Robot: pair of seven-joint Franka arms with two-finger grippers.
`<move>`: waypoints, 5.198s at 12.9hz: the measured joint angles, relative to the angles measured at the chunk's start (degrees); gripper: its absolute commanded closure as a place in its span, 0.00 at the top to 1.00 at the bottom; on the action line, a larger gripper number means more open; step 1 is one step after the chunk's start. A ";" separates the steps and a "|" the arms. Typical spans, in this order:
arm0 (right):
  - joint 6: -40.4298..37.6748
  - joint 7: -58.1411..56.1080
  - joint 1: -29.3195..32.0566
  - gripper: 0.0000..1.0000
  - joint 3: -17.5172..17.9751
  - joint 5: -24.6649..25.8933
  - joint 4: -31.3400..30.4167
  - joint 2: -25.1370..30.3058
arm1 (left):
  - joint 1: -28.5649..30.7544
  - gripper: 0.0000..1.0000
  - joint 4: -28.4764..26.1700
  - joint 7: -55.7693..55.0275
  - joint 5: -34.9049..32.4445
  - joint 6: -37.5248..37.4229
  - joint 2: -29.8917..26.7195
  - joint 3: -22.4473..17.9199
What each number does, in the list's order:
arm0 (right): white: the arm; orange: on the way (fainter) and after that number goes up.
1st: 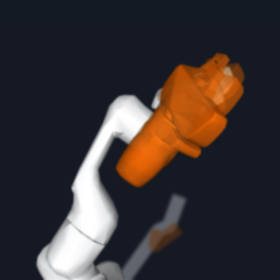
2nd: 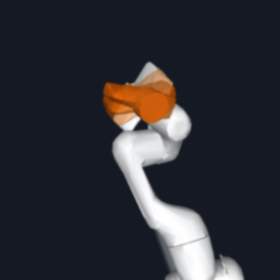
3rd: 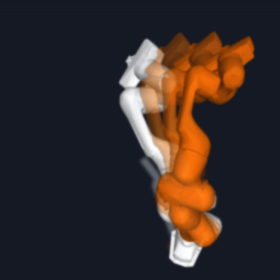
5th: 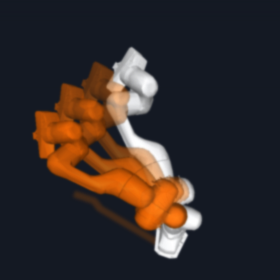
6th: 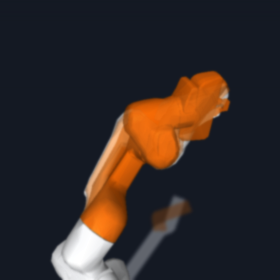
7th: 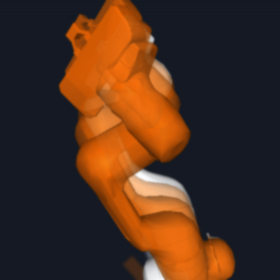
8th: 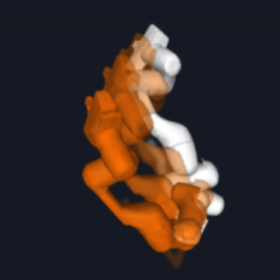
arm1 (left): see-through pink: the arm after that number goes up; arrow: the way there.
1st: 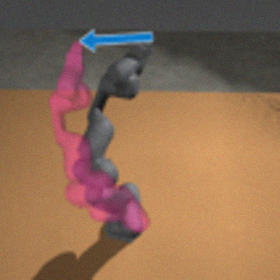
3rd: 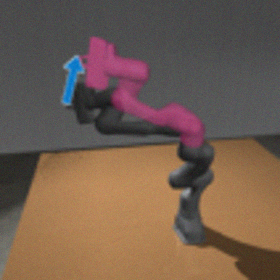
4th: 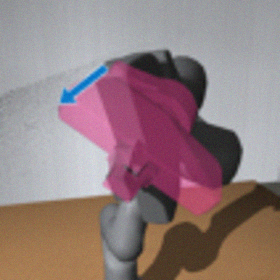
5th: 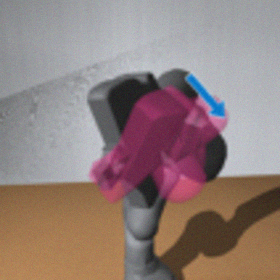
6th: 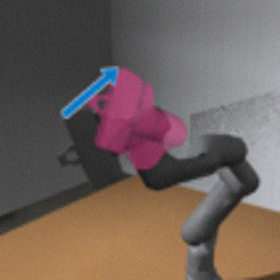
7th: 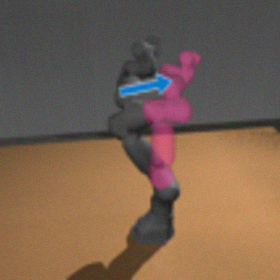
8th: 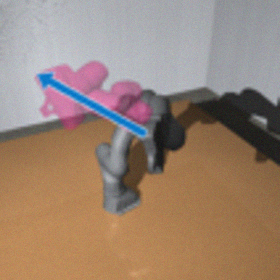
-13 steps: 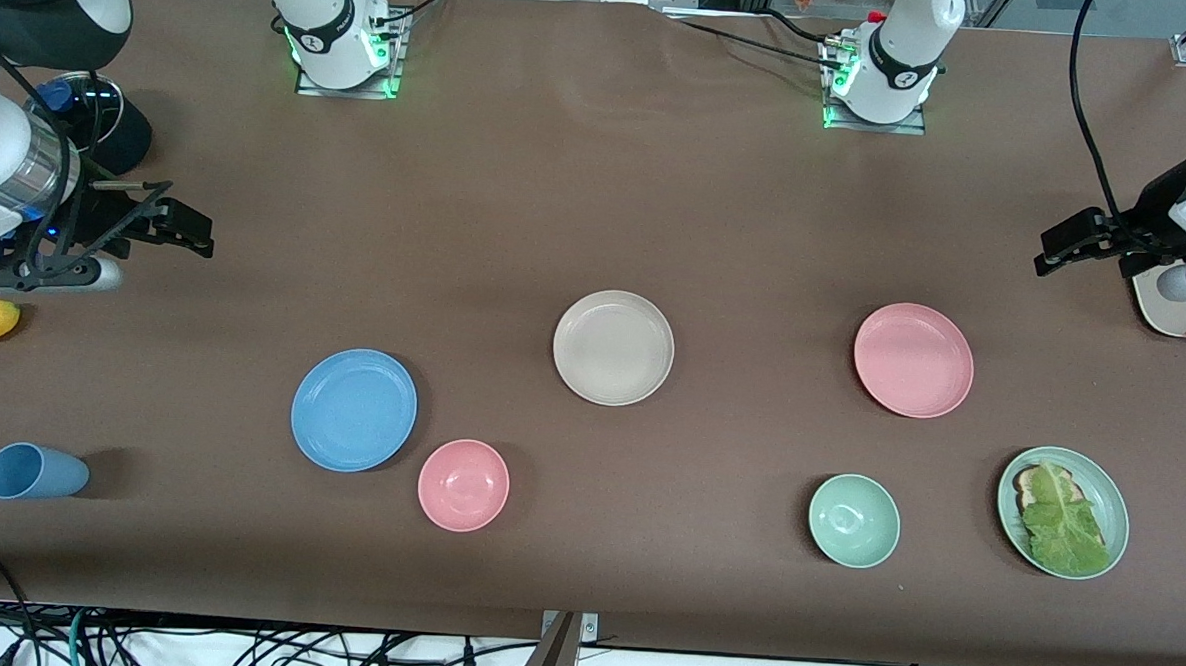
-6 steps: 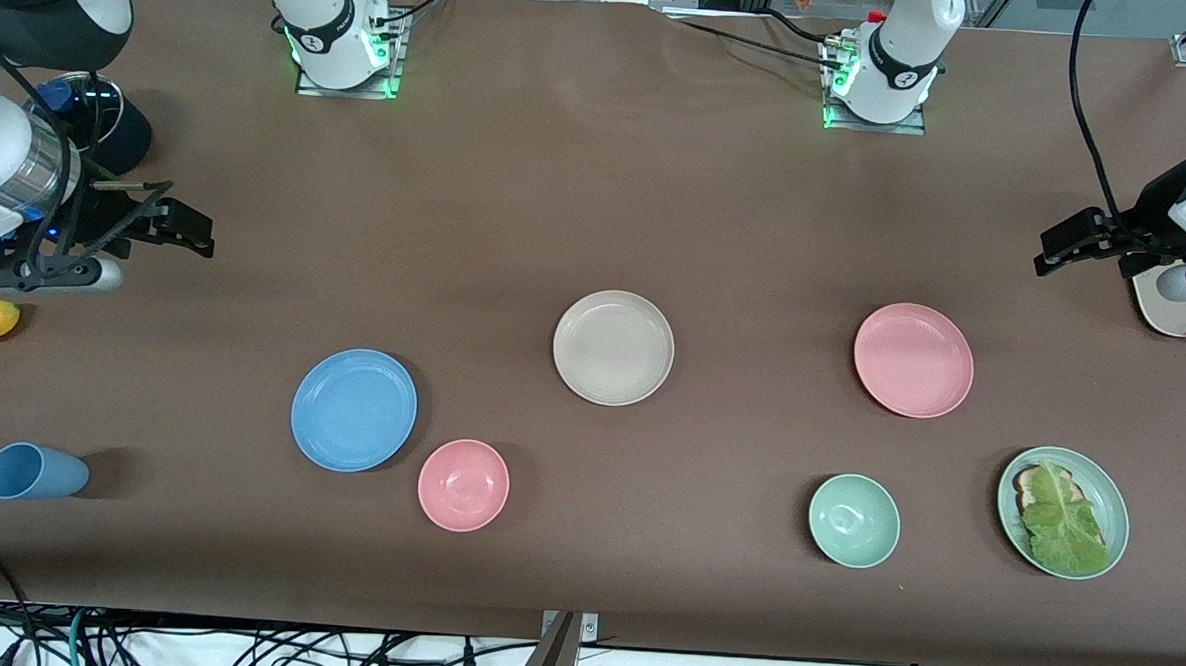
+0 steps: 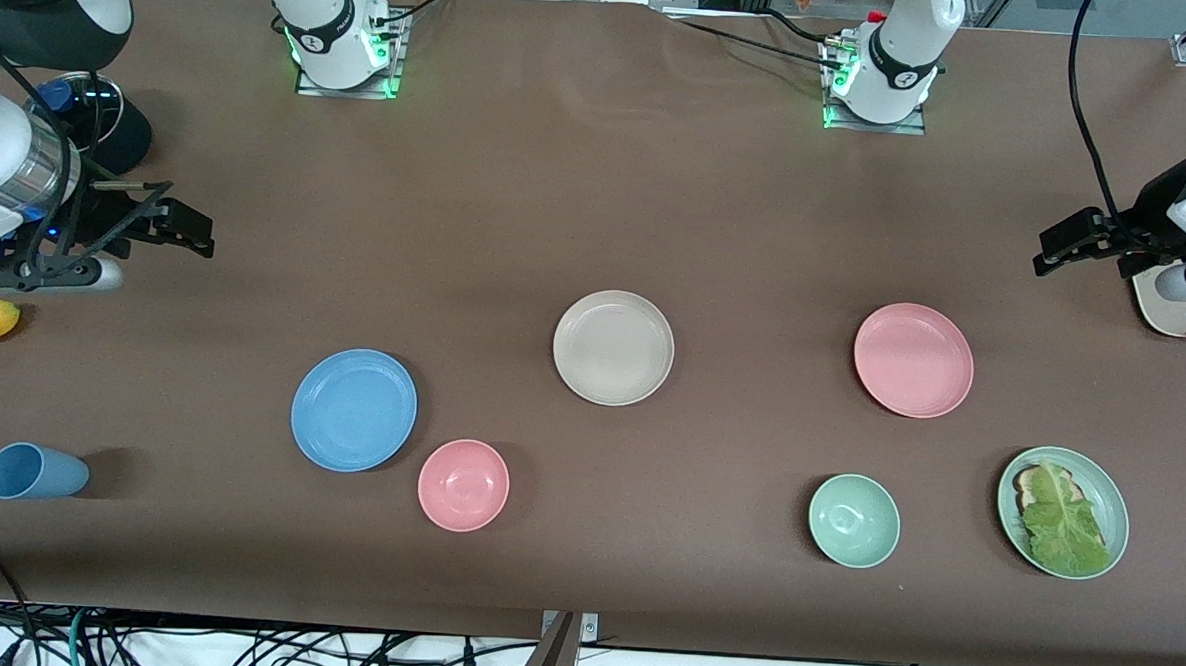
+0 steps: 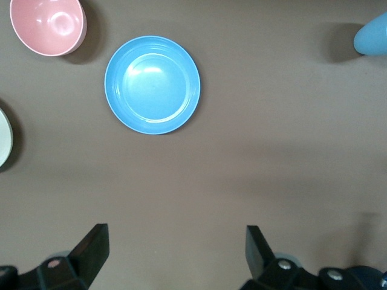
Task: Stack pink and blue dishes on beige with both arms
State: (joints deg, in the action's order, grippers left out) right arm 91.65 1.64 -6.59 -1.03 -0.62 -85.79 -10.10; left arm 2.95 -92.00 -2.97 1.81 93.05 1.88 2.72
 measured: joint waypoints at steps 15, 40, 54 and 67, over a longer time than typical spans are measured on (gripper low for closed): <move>0.02 0.00 0.01 1.00 0.00 0.00 0.00 0.00 | 0.61 1.00 0.02 -0.82 -1.88 0.17 7.95 -1.25; 0.09 0.00 0.02 1.00 0.00 0.00 -0.04 0.02 | 10.72 0.79 -22.91 10.83 -2.60 35.57 26.25 -0.95; 0.06 0.00 0.02 1.00 0.00 0.00 -0.04 0.02 | 9.91 0.00 -13.96 7.40 -1.15 22.79 26.98 1.94; 0.10 0.00 0.02 1.00 0.00 0.00 -0.05 0.03 | -2.00 0.00 -0.23 -26.14 8.67 14.76 29.59 19.41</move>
State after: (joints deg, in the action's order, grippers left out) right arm 91.75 1.64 -6.57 -1.03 -0.62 -85.83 -10.07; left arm 0.95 -92.23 -29.11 10.48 107.82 31.47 22.13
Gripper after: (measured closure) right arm 0.000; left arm 0.947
